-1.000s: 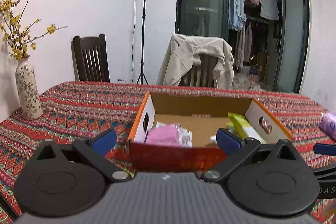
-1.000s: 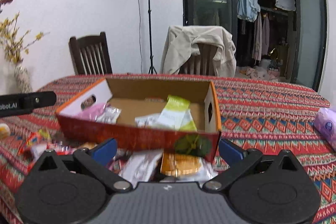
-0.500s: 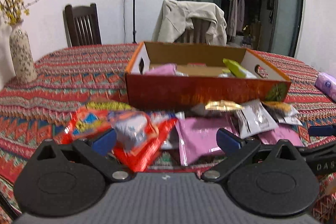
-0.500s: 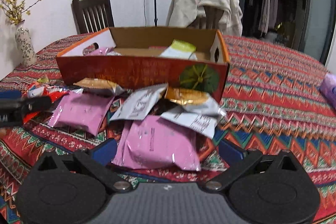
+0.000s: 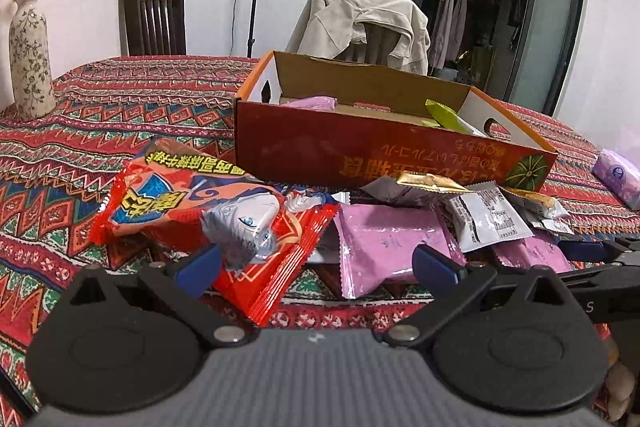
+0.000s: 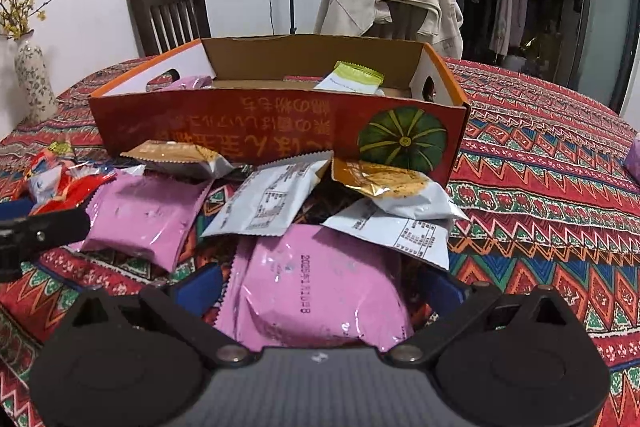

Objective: Organize snacks
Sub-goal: 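Grasp a pink packet with the right gripper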

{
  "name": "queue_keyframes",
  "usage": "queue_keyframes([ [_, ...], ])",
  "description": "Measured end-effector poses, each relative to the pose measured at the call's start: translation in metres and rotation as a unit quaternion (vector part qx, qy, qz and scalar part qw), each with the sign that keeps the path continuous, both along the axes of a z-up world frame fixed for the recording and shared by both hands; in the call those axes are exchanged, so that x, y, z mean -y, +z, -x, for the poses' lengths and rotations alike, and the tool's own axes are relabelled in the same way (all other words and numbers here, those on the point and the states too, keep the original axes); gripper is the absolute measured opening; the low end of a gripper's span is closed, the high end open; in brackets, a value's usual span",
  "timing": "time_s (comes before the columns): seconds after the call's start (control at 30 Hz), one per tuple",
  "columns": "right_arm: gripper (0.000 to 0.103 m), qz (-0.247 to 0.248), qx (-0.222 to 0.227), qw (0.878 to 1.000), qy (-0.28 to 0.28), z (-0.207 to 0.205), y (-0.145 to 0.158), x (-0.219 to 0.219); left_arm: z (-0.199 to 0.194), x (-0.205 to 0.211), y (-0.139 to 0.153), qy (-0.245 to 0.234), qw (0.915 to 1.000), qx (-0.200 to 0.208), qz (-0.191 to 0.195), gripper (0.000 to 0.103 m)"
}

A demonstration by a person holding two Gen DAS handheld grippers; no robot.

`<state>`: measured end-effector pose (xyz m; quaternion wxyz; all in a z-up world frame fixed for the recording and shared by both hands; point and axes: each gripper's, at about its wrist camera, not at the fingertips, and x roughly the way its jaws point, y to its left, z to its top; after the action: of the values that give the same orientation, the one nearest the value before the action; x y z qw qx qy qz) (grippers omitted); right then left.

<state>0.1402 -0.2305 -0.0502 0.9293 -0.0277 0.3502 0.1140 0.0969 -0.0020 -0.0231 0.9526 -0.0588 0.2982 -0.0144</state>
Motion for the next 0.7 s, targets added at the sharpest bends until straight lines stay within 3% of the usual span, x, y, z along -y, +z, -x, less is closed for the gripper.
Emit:
queue_keyframes([
  [0.23,0.101,-0.003,0.005,1.000,0.002,0.003,0.001,0.002,0.001,0.000,0.000,0.003,1.0000,0.002,0.000,0.103],
  [0.3,0.086,-0.004,0.014,1.000,0.003,0.007,0.001,0.002,0.000,0.001,-0.001,0.005,1.0000,0.002,-0.003,0.103],
  [0.5,0.065,-0.005,0.036,0.999,0.010,0.016,0.005,0.000,0.001,0.002,-0.001,0.011,0.9999,0.004,-0.007,0.103],
  [0.7,0.065,-0.013,0.084,0.996,0.012,0.031,0.013,0.003,0.002,0.003,-0.001,0.017,0.9997,0.008,-0.013,0.103],
])
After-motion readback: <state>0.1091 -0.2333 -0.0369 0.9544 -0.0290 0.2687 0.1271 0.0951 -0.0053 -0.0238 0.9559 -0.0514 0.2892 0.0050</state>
